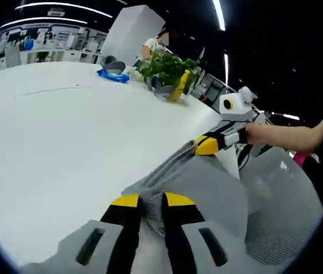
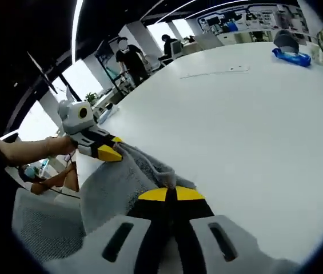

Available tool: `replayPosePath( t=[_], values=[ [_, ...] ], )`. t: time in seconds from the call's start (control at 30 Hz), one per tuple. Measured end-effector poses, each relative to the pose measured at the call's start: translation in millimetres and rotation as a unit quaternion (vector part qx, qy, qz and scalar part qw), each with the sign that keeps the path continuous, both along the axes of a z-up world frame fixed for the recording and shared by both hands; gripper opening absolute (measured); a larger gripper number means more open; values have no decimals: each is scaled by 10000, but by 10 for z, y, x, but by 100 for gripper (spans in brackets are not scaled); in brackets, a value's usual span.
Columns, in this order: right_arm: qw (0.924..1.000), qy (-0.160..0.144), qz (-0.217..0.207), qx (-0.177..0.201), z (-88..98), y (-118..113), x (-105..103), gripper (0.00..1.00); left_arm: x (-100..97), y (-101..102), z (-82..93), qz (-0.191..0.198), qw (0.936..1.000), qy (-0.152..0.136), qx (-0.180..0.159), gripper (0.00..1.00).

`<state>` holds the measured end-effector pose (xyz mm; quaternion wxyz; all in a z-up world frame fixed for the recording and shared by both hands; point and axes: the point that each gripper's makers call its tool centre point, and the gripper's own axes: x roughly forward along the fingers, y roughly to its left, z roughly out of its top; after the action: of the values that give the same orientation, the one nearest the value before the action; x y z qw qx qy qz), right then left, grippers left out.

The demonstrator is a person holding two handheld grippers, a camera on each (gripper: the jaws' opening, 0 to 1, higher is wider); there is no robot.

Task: Fold the towel on the table until its edges align and the towel forms a compact rectangular stack.

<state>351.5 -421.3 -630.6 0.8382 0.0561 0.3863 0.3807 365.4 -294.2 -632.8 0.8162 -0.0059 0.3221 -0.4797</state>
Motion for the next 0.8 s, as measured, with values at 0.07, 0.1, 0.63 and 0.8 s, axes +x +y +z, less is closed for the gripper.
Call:
replayPosePath(
  t=[0.07, 0.1, 0.63, 0.8],
  values=[
    [9996, -198, -52, -177, 0, -19, 23, 0, 43, 23, -5, 120, 9998, -161, 98, 23],
    [9984, -427, -10, -358, 6, -27, 39, 1, 66, 40, -4, 181, 9992, -294, 185, 26],
    [9799, -1583, -120, -1211, 454, 69, -102, 12, -88, 76, 362, 546, 9887, -1241, 635, 39],
    [9933, -940, 100, -662, 480, 266, -609, 16, -482, -9, 596, 214, 9914, -1256, 312, 39]
  ],
)
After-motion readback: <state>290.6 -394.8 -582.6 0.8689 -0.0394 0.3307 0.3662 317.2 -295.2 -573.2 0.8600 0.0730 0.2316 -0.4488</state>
